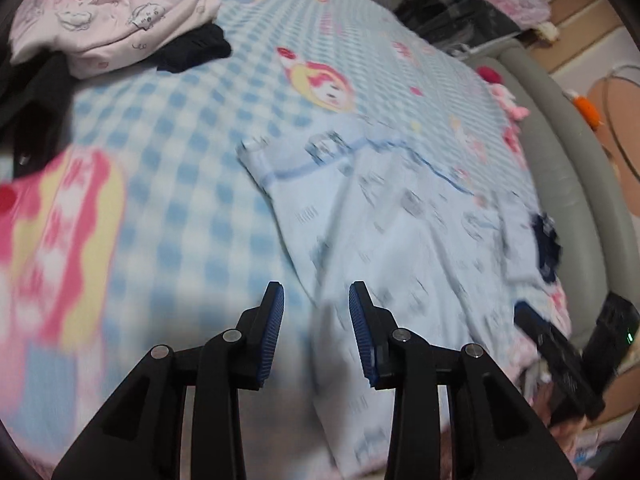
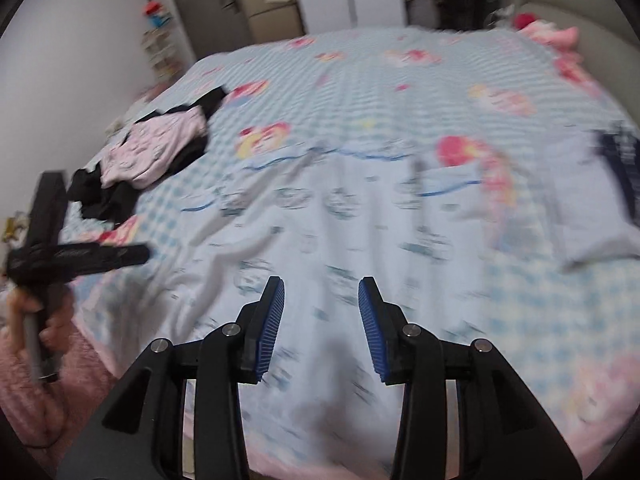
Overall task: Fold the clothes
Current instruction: 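Grasp the blue-trimmed waistband with the right gripper while the left gripper reaches beside it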
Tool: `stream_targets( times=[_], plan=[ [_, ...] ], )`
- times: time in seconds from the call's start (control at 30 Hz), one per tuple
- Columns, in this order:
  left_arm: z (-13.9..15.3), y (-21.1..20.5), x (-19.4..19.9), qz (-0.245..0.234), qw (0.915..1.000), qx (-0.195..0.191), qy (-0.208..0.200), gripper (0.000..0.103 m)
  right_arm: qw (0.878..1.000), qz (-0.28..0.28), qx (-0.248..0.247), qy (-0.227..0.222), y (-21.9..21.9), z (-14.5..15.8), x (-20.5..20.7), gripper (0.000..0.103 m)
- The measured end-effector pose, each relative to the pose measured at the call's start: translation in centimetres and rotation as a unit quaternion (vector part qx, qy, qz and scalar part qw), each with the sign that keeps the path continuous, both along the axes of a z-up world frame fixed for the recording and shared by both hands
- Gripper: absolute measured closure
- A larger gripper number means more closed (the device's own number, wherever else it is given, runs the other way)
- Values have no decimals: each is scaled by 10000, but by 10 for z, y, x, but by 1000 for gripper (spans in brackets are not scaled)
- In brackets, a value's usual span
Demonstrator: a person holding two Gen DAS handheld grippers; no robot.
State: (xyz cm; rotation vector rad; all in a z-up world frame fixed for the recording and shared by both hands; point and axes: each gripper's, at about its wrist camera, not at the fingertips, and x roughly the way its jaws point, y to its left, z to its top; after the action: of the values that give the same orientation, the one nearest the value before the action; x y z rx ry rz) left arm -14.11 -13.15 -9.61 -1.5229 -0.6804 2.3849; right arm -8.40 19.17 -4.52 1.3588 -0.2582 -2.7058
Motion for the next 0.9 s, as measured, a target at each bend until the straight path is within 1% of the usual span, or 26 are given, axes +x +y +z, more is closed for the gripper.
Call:
stream_targets(
  times=[0.03, 0.07, 0.17, 0.23, 0.33, 0.4, 0.47, 0.5, 0.53, 0.57, 0.7, 0.73, 0.77, 0.8, 0.83, 0.87, 0.9],
  plan=[
    [-3, -1, -11, 71, 10000, -51, -4, 67, 9999, 110, -48, -72, -6, -5, -10, 64],
    [-6, -3, -21, 143, 9999, -83, -9, 67, 9999, 106, -1, -119, -8, -9, -21, 64],
    [-11, -17, -45, 345, 9994, 23, -10, 67, 9995, 93, 134, -254, -14, -19, -51, 64],
    [-14, -25, -61, 440, 9990, 3, 9, 67, 9997, -10, 78, -218, -9, -17, -74, 64],
    [-26, -26, -77, 457, 9988, 21, -164, 65, 9993, -251, 179, -210, 6, -16, -114, 60],
    [-36, -25, -83, 508, 9983, -1, -302, 63, 9985, -406, 269, -262, 14, -18, -140, 60],
    [-44, -22, -86, 480, 9983, 50, -313, 58, 9991, -179, 120, -356, 13, -22, -161, 60],
    [-47, -20, -88, 442, 9986, 73, -286, 58, 9992, -28, 27, -395, 10, -24, -171, 59],
    [-49, -18, -89, 407, 9988, 6, -286, 58, 9990, 99, 8, -429, 6, -27, -180, 59],
    [-50, -17, -90, 410, 9988, -37, -282, 58, 9986, 145, 93, -493, 2, -33, -190, 59],
    [-44, -29, -79, 920, 9955, 88, -197, 58, 9963, 289, 363, -729, -10, -54, -223, 59],
    [-43, -31, -76, 983, 9950, 53, -182, 58, 9956, 370, 398, -762, -12, -58, -226, 53],
    [-43, -29, -77, 925, 9955, -99, -206, 58, 9949, 419, 516, -756, -15, -63, -229, 43],
    [-43, -25, -78, 853, 9957, -291, -192, 58, 9941, 467, 633, -751, -18, -67, -231, 41],
    [-44, -20, -80, 753, 9960, -444, -179, 58, 9931, 515, 747, -747, -21, -72, -234, 40],
    [-45, -16, -82, 654, 9961, -568, -161, 58, 9923, 548, 813, -758, -22, -77, -234, 43],
    [-46, -13, -85, 559, 9966, -596, -125, 60, 9915, 576, 873, -770, -22, -82, -235, 49]
  ],
)
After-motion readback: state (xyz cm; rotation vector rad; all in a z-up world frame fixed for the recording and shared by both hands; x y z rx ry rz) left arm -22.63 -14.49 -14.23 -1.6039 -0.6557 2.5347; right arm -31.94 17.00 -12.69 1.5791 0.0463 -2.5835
